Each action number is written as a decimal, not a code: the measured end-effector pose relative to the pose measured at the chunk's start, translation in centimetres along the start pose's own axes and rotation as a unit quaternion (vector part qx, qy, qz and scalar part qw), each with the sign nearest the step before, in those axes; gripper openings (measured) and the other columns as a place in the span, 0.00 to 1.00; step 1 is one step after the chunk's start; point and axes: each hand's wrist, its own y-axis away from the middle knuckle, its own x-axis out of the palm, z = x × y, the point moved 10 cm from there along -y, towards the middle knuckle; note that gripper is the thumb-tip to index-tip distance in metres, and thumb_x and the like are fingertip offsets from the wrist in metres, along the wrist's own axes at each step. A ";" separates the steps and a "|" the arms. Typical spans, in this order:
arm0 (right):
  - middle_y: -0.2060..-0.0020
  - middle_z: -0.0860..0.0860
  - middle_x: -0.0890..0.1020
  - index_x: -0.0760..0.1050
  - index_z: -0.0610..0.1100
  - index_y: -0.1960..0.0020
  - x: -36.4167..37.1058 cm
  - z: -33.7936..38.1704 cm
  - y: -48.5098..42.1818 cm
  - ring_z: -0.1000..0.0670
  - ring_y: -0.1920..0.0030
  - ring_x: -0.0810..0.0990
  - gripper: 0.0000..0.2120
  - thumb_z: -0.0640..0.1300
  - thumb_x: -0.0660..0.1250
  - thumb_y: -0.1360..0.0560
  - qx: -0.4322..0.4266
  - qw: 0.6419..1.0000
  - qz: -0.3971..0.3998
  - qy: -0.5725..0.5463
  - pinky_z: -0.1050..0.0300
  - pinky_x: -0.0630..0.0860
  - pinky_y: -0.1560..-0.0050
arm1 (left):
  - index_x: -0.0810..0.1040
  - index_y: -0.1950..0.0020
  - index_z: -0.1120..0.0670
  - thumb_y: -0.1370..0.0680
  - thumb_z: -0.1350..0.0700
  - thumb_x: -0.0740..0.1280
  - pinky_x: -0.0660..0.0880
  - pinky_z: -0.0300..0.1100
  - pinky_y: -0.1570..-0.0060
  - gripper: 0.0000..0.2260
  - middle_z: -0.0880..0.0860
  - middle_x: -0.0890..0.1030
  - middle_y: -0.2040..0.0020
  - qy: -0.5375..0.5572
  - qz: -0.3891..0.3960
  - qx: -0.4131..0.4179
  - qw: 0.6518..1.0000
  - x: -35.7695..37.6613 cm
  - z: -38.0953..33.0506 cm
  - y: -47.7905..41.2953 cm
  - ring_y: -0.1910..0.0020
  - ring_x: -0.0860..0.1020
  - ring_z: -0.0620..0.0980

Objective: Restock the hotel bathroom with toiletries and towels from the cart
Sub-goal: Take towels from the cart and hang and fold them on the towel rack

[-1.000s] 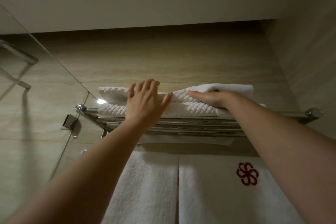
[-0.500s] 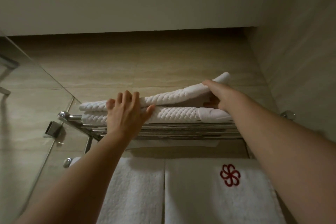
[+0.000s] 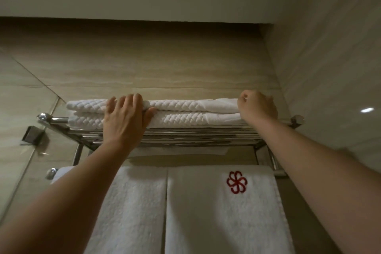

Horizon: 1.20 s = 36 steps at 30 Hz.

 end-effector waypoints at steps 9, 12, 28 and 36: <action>0.45 0.48 0.78 0.72 0.45 0.42 1.5 5.2 3.7 0.47 0.46 0.74 0.24 0.53 0.42 0.21 -0.280 0.950 -0.022 0.132 0.49 0.64 0.41 | 0.68 0.37 0.59 0.26 0.32 0.43 0.61 0.54 0.37 0.35 0.60 0.73 0.43 -0.008 0.021 0.076 0.997 0.6 0.0 2.2 0.43 0.71 0.59; 0.47 0.50 0.79 0.71 0.48 0.42 2.3 5.5 4.4 0.47 0.48 0.75 0.28 0.63 0.41 0.24 -0.288 0.945 -0.032 0.152 0.50 0.65 0.48 | 0.64 0.33 0.59 0.25 0.34 0.45 0.57 0.57 0.33 0.34 0.60 0.70 0.37 -0.031 0.030 0.092 0.995 1.0 0.1 2.8 0.36 0.67 0.59; 0.46 0.47 0.76 0.68 0.47 0.42 2.6 5.1 5.2 0.45 0.47 0.72 0.31 0.66 0.39 0.26 -0.281 0.934 -0.029 0.218 0.48 0.66 0.48 | 0.61 0.32 0.50 0.25 0.36 0.41 0.43 0.56 0.28 0.28 0.53 0.67 0.32 -0.018 0.109 0.051 0.993 3.1 1.7 -0.8 0.29 0.61 0.53; 0.37 0.46 0.71 0.60 0.45 0.32 2.5 4.8 6.1 0.45 0.38 0.69 0.25 0.60 0.46 0.22 -0.271 0.937 0.006 0.219 0.44 0.61 0.35 | 0.43 0.24 0.50 0.22 0.39 0.44 0.40 0.55 0.28 0.30 0.51 0.45 0.23 -0.013 0.149 0.007 0.989 2.9 1.6 3.2 0.25 0.41 0.52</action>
